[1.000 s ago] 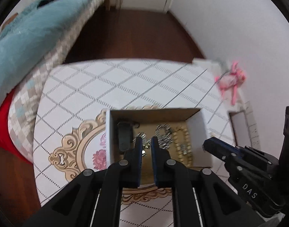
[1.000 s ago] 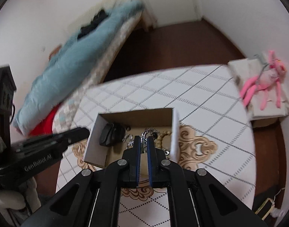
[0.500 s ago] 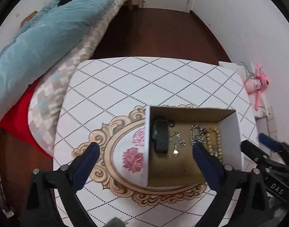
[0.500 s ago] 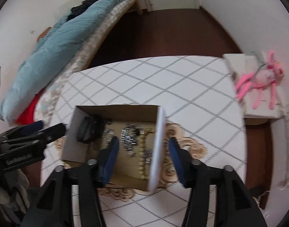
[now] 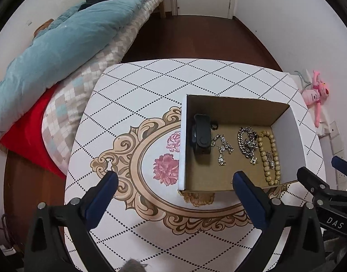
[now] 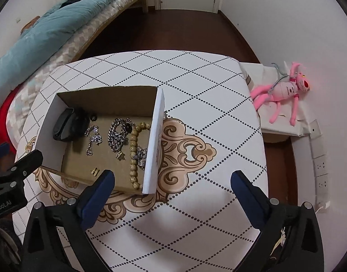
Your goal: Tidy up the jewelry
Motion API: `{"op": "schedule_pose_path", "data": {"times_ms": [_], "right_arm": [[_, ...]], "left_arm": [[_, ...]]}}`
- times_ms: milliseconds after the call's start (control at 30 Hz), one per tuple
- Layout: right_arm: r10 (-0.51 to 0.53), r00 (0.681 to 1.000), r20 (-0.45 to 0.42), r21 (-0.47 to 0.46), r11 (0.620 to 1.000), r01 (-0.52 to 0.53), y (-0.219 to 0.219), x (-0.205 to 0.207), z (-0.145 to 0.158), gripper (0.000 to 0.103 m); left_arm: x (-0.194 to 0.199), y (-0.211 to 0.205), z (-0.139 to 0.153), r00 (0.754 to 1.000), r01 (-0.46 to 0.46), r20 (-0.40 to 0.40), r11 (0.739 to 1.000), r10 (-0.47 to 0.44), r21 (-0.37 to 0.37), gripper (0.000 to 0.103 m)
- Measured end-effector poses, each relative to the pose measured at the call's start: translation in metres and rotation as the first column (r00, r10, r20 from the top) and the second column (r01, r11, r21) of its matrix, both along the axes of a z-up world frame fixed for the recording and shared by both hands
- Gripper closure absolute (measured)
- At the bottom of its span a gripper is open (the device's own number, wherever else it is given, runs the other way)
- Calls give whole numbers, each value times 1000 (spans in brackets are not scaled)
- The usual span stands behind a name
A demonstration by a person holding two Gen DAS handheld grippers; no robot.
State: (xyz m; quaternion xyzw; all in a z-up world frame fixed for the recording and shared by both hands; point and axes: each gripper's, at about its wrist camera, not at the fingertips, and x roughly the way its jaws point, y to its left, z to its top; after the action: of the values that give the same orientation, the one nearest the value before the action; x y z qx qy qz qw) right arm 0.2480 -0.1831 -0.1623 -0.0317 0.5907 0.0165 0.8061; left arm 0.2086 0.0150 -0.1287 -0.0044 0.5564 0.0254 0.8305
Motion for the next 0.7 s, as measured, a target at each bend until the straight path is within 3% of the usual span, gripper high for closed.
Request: {"op": "schedule_pose_path", "data": {"times_ms": [367, 700], "right_arm": [[-13, 999, 48, -2, 1000, 14, 1, -15, 26, 0], [-48, 984, 170, 13, 999, 46, -9, -63, 101, 0]], "left_arm": [[-18, -3, 23, 999, -3, 37, 1000, 4, -26, 0], [-68, -7, 94, 989, -5, 149, 999, 10, -33, 0]]}}
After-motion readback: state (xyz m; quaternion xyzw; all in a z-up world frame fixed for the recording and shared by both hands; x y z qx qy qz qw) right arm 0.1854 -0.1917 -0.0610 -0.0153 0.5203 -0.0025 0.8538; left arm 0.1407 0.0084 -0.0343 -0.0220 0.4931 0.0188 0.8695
